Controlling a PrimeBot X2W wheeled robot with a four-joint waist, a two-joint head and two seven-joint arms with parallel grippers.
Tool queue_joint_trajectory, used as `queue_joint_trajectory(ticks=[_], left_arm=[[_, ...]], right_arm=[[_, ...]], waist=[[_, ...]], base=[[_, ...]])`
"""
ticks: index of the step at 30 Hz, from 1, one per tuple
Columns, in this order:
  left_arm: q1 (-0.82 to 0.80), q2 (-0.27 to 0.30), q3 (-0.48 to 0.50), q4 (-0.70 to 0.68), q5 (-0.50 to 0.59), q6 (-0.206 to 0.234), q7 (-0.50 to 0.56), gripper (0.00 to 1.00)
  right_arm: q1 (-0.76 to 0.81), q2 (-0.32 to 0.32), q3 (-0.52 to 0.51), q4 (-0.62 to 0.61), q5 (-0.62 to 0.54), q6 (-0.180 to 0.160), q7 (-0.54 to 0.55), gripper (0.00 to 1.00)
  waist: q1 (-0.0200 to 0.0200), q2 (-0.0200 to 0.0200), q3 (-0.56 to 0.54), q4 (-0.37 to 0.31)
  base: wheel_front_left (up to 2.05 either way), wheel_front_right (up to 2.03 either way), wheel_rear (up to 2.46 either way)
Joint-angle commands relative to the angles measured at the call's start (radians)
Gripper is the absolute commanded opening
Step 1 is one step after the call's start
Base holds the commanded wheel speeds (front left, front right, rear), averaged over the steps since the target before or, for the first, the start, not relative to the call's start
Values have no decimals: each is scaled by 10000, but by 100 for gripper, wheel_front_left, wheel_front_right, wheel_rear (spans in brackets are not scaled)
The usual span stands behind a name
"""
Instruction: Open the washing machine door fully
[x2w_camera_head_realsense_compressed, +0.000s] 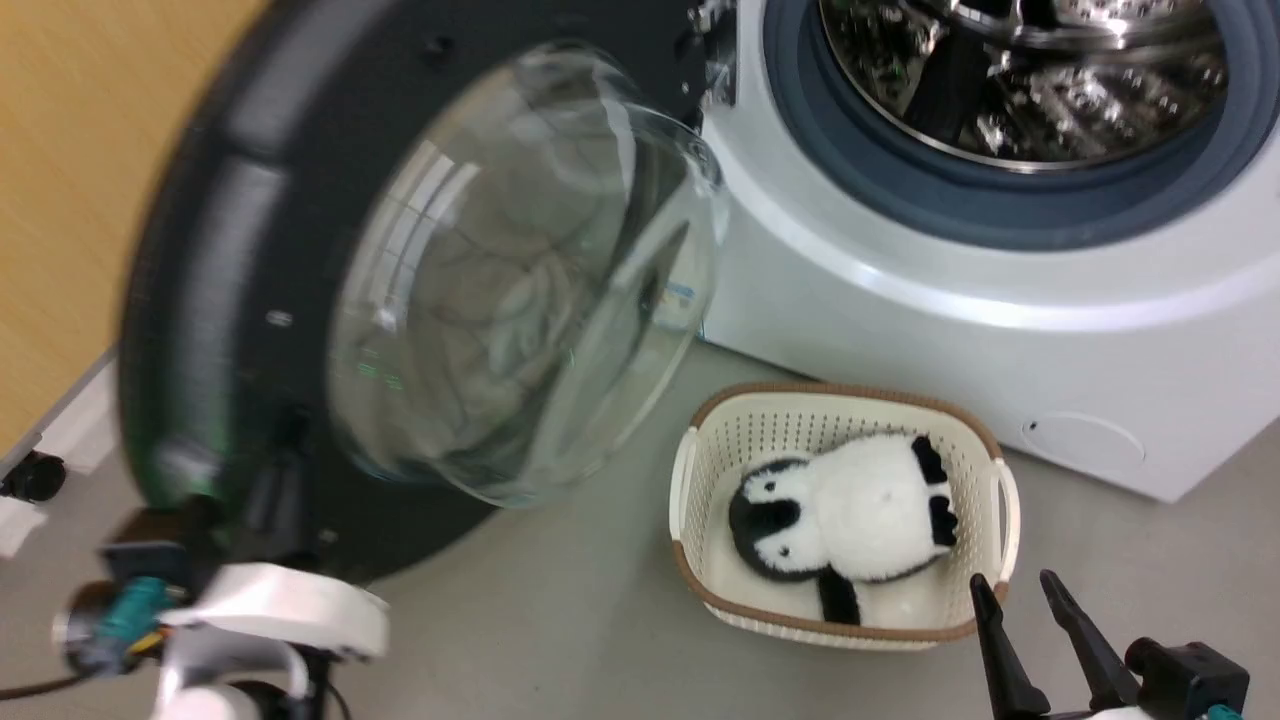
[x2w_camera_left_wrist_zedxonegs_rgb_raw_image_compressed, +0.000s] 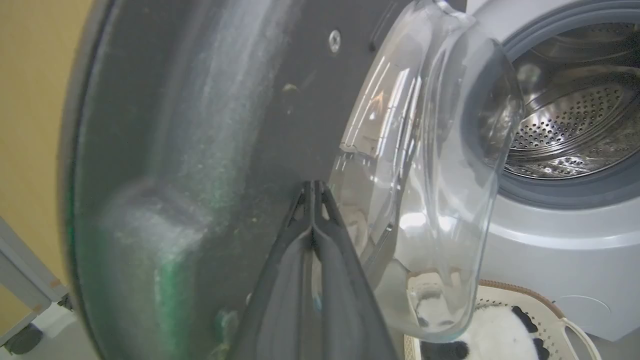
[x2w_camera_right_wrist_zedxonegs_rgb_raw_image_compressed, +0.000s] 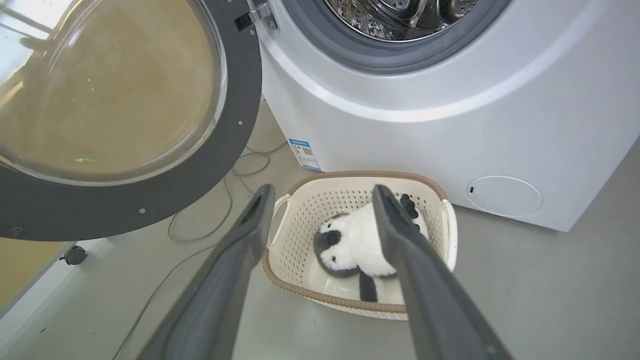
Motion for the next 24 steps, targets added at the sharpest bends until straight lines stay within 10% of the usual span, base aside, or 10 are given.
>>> queue_joint_trajectory(ticks=[1, 24], left_arm=[[-240, 90, 260, 88, -154, 80, -128, 0], [-2876, 2116, 2853, 3969, -1562, -165, -848, 0]], right_arm=[[-151, -104, 8, -80, 25, 6, 30, 100], [-652, -646, -266, -716, 99, 6, 500, 100]], waist=[[-1, -1, 238, -105], [-1, -1, 1760, -983]], base=[[0, 0, 0], [0, 0, 0]])
